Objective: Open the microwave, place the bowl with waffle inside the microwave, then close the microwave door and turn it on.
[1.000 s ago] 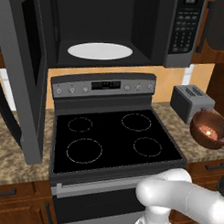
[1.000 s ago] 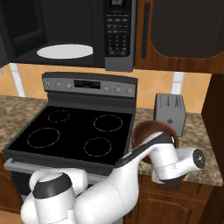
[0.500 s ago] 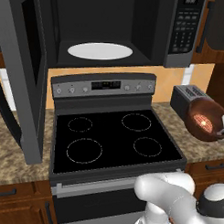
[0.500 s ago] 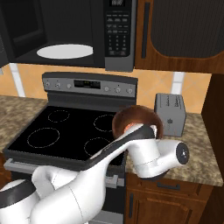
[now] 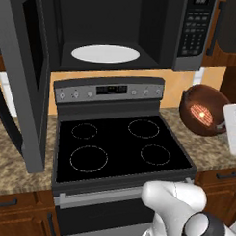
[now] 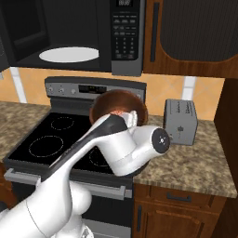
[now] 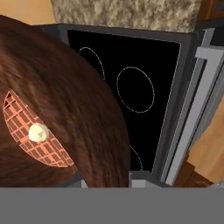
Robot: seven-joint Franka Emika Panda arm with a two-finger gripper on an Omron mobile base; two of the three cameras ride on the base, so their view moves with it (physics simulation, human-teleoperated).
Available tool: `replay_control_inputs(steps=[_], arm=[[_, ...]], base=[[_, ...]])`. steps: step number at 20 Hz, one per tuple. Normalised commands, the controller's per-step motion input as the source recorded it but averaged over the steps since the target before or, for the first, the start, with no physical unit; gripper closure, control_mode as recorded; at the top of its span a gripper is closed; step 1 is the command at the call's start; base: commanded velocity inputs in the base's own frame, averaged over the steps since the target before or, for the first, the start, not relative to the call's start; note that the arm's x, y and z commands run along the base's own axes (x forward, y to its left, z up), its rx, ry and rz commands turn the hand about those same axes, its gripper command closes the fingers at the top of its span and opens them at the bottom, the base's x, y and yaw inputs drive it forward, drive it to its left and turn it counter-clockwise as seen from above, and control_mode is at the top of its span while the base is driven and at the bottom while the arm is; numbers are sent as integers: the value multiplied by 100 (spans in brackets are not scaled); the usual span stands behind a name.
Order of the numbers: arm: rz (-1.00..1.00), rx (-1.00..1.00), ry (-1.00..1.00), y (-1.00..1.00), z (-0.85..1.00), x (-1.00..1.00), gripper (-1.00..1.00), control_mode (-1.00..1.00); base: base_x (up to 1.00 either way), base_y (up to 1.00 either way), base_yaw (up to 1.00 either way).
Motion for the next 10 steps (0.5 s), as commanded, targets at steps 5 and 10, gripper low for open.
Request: replay_control_inputs(steps=[5, 10], arm=[[14, 0, -5, 66, 72, -6, 100, -100], [17, 0, -9, 64, 76, 0, 100, -100]], base=[[0, 0, 0], [0, 0, 0]])
